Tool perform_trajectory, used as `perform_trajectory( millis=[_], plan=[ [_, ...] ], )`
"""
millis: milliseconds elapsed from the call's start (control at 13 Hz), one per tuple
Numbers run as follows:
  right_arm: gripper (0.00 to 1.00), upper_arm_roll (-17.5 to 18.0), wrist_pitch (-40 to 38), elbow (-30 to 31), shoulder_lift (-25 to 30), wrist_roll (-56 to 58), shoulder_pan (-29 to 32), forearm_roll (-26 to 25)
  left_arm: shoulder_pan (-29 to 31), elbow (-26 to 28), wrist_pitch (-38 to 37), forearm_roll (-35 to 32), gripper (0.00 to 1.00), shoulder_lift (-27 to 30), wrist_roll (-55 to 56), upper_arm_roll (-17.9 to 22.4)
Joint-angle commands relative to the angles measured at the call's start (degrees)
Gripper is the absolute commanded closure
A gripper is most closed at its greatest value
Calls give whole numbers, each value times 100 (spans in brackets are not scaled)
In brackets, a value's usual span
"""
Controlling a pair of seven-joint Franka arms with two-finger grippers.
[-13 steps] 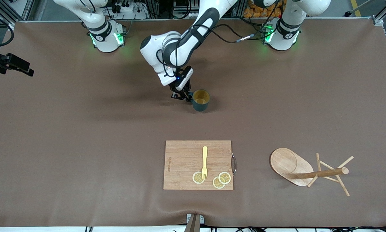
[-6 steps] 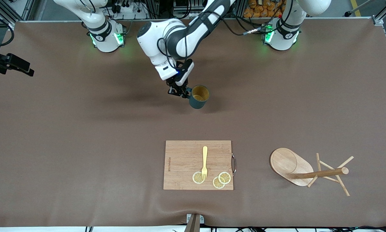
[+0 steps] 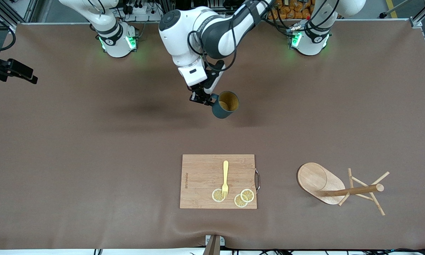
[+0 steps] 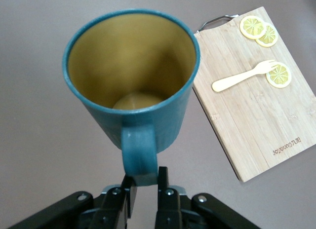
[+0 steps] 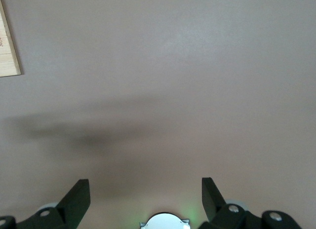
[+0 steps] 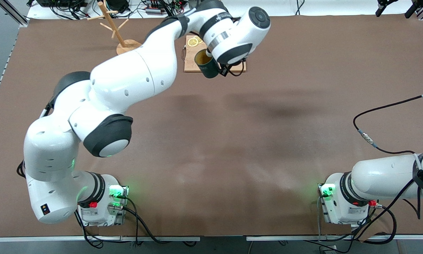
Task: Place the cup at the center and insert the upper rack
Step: 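Carry the teal mug with the left gripper toward the wooden mug tree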
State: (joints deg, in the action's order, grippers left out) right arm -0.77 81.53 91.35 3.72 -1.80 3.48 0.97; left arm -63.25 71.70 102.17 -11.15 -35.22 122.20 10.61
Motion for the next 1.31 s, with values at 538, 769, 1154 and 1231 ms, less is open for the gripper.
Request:
perform_trajectory(
  millis=[538,769,1154,1231],
  plan=[
    [0,-3,-76,-197,-73,-49,48,53,1253,1021,-5,1290,100,1692,-1970,-33],
    [0,-29,-102,-223,-73,-31,118,35,1551,1162,-13,1545,100,1939,-2419,-33],
    [0,-20,-93,-363,-73,-40,145,53,2193,1162,-83,2160,100,2159,-3166,-33],
    [0,-11,-111,-442,-65,-40,127,53,2307,1162,-84,2283,100,2177,-3280,-33]
  ],
)
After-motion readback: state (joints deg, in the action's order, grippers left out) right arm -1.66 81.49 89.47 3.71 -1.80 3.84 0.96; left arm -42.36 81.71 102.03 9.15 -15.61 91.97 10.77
